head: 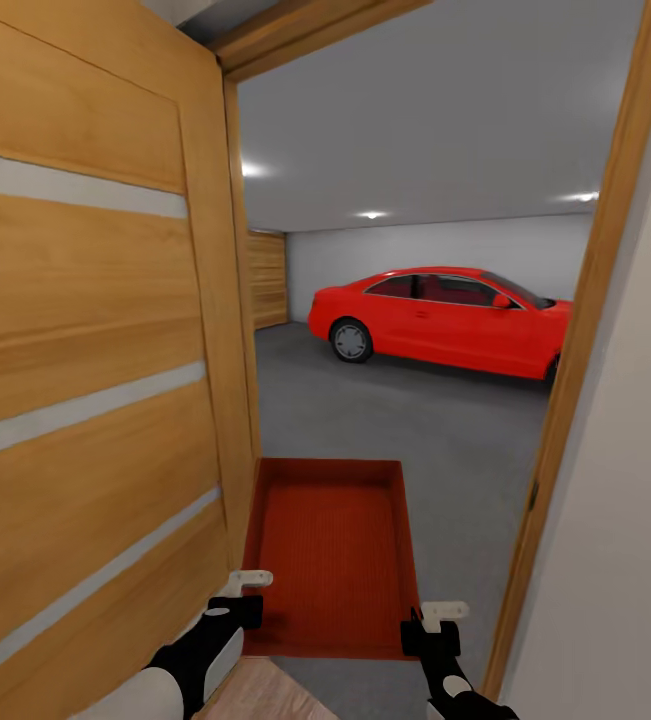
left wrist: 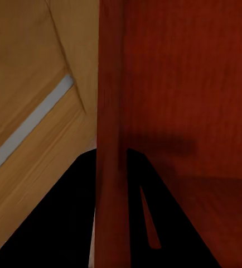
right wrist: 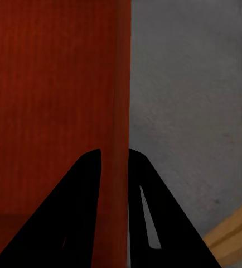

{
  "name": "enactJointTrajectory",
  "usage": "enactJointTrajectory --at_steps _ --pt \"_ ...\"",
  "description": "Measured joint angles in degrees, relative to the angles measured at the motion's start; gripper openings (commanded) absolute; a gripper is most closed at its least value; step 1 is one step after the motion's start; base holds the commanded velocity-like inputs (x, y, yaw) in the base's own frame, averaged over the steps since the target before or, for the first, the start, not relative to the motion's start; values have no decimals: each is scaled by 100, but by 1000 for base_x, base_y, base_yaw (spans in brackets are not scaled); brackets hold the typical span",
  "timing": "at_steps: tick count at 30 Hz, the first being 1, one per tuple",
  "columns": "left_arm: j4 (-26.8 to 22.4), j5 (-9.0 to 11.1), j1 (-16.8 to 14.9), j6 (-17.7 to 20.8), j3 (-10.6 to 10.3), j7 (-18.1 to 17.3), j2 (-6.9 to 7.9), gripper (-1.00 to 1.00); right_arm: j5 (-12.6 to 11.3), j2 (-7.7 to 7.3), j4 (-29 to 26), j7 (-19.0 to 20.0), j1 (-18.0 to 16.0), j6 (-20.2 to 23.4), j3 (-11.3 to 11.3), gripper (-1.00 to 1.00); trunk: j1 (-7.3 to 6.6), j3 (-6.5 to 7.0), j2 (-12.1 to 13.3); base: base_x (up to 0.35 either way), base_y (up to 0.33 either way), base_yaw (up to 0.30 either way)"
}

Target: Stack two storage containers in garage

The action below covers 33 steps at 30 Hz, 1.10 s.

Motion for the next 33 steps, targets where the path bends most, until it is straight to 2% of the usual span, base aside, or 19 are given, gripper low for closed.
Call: enactJointTrajectory --at_steps 33 --pt "0 -17 0 -5 8 4 -6 -100 -20 -1 8 -3 0 -16 11 -100 1 0 0 277 215 -287"
